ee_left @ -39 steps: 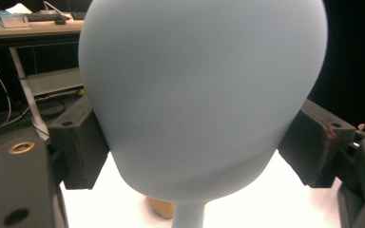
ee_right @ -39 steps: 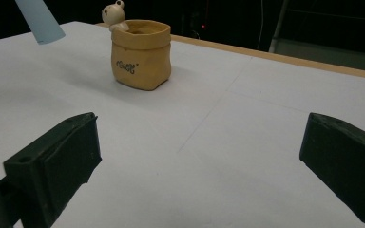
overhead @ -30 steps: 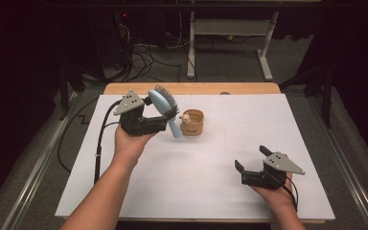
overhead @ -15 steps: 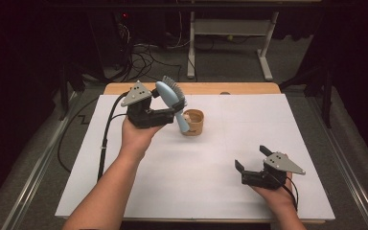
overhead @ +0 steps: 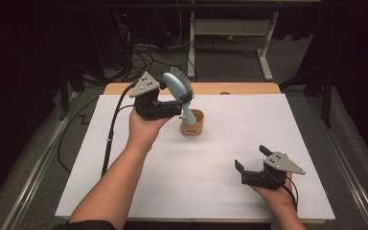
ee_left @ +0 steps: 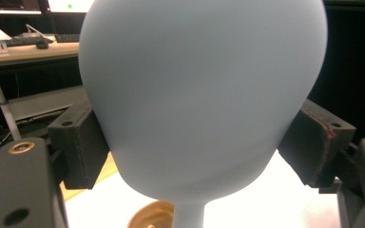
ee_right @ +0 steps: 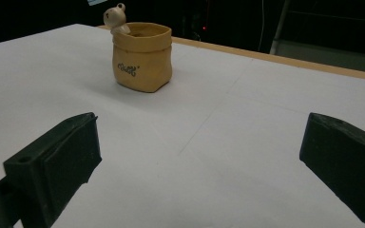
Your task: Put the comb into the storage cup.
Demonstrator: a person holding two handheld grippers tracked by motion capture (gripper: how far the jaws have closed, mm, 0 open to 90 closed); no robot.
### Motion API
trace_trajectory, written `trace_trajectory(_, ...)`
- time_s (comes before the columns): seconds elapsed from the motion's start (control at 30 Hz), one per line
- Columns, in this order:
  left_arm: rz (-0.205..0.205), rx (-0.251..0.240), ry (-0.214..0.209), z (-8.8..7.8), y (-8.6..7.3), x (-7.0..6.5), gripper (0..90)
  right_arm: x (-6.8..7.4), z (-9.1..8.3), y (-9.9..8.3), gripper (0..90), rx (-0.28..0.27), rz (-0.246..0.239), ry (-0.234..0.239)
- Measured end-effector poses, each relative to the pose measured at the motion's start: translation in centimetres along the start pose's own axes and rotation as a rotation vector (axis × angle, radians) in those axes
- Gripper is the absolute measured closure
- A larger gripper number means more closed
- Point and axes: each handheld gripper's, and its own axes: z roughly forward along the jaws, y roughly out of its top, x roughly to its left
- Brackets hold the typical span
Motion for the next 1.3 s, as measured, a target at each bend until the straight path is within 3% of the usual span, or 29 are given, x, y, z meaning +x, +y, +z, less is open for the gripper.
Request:
trace_trajectory(0.53,0.006,-0.013,0.013,2.5,1.0,0.6,20.0,-0.1,0.0,0.0,0.4,-0.004,0.006,-0.002)
trace_trajectory(0.77,-0.019,-0.001,0.017,3.7,0.4,1.1,20.0,-0.2,-0.1,0.0,0.5,-0.004,0.012,0.001)
trace_trajectory(1.3,-0.025,0.019,0.041,4.9,-0.6,1.8,20.0,-0.2,-0.1,0.0,0.5,-0.014,0.012,0.000)
